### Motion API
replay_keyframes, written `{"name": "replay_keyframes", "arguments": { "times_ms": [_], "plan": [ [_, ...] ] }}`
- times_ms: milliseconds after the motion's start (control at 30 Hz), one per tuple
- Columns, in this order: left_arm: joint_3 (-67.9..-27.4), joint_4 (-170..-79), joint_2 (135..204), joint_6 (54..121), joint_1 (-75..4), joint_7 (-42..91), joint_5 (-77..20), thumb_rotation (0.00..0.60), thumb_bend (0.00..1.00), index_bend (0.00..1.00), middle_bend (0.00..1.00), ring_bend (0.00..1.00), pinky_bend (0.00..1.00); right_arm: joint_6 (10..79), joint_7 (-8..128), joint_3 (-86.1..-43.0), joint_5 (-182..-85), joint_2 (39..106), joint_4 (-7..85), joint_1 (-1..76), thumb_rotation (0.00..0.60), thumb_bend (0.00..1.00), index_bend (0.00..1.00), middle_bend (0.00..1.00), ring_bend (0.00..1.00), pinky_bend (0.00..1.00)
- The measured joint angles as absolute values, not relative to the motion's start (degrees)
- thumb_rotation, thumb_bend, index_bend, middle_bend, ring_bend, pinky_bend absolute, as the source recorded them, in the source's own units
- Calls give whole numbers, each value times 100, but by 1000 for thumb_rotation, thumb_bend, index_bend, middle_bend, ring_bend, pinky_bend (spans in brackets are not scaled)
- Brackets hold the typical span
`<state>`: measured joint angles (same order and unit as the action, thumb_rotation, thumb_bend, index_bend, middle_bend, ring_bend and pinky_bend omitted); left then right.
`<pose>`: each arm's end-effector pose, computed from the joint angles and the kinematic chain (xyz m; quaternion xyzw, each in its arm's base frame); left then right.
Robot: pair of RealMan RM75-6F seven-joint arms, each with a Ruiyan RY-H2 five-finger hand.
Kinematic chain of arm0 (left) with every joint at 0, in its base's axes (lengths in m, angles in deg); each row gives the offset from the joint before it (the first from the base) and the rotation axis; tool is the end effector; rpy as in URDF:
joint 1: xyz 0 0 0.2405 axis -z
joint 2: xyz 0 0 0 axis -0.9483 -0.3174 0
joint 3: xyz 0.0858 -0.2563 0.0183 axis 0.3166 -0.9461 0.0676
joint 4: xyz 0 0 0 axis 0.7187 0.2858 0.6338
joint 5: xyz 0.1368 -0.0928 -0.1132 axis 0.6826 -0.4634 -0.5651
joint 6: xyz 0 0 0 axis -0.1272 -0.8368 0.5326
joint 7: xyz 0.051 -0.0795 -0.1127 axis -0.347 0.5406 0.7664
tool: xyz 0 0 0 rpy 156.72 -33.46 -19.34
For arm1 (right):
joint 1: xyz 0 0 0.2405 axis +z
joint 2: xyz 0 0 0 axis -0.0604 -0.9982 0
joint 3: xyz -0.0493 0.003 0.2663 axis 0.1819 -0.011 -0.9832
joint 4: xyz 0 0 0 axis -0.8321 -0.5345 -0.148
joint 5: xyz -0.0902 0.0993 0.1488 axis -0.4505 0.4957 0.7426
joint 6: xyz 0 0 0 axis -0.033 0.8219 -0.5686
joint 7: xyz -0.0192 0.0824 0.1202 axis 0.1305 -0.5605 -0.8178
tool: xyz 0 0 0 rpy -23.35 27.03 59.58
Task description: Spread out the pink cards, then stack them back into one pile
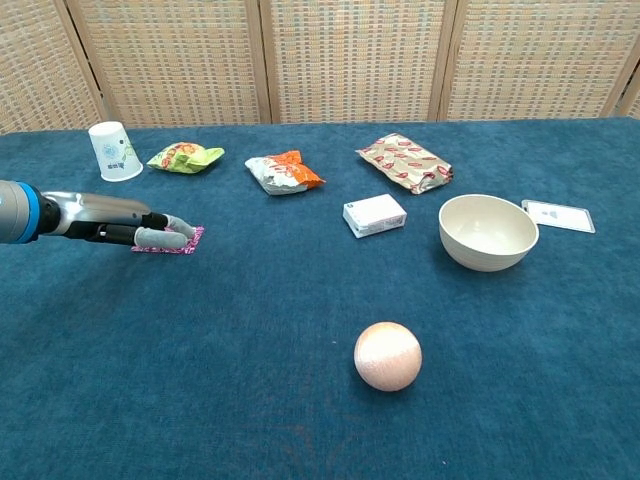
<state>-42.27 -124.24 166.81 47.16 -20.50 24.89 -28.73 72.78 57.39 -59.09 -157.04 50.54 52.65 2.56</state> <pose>-0.2273 0.3884 0.0026 -0.7865 -0.4831 -0.1719 0.3442 -0.3426 -0.1569 0.2211 0.5585 -0.3448 0.3874 0.6474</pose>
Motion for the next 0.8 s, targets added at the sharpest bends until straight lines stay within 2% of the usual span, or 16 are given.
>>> {"name": "replay_keyframes", "arguments": {
  "times_ms": [800],
  "plan": [
    [-3768, -13175, 16382, 4997, -2060, 2006, -3033, 7, 0, 0, 0, 0, 37, 7271, 5713, -5930, -15715, 5050, 5260, 252, 600, 234, 348, 311, 162, 139]
  ]
}}
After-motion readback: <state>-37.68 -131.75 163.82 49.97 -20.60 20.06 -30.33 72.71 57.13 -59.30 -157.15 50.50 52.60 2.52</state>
